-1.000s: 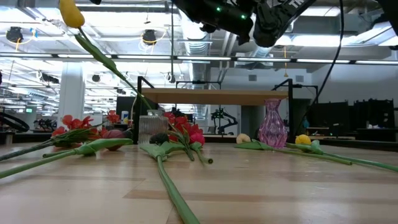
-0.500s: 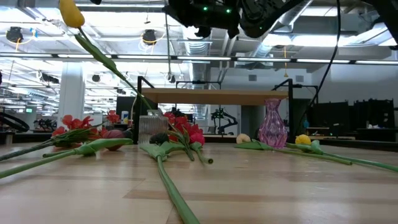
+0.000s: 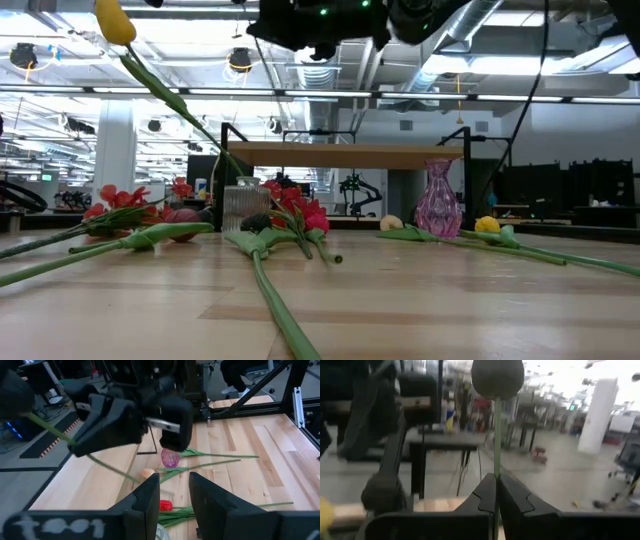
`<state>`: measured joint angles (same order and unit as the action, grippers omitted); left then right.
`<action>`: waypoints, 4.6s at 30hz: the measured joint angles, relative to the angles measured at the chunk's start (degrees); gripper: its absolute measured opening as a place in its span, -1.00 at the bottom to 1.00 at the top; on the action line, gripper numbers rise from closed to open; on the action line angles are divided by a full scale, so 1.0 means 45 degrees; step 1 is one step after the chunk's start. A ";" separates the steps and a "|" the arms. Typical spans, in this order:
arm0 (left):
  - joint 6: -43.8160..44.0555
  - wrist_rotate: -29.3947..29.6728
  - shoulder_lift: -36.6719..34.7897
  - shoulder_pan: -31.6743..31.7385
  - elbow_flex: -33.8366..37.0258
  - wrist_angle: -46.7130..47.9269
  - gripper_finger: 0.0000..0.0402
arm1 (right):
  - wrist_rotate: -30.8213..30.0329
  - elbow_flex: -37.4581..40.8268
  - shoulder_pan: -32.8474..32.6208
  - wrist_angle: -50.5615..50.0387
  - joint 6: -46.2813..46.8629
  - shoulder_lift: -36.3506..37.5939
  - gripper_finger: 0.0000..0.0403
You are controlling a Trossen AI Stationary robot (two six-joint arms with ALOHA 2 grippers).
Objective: Pick and place flowers into a vace then onto a shelf
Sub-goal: Put the right black flower into the transparent vase
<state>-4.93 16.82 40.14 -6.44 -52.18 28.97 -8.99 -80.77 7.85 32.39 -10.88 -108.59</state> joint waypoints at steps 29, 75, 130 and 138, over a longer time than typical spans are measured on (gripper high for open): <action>0.0005 0.0005 0.0000 -0.0004 0.0000 0.0049 -0.52 | 0.1891 0.7622 -0.1207 0.9670 -0.0797 0.4310 -1.00; -0.0068 0.0019 0.0000 -0.0004 0.0000 0.0049 -0.52 | 0.1641 0.1957 0.0313 0.7010 0.0447 -0.0964 -1.00; -0.0097 0.0015 0.0000 -0.0001 -0.0005 0.0005 -0.52 | 0.2308 -0.0117 0.0930 0.5846 0.1419 -0.2790 -1.00; -0.0092 0.0015 0.0000 0.0001 -0.0005 0.0005 -0.52 | 0.2321 -0.0117 0.0935 0.5847 0.1410 -0.2776 -1.00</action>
<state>-5.34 16.88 40.14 -6.44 -52.21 28.99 1.45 -81.30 12.05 58.70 -4.53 -121.08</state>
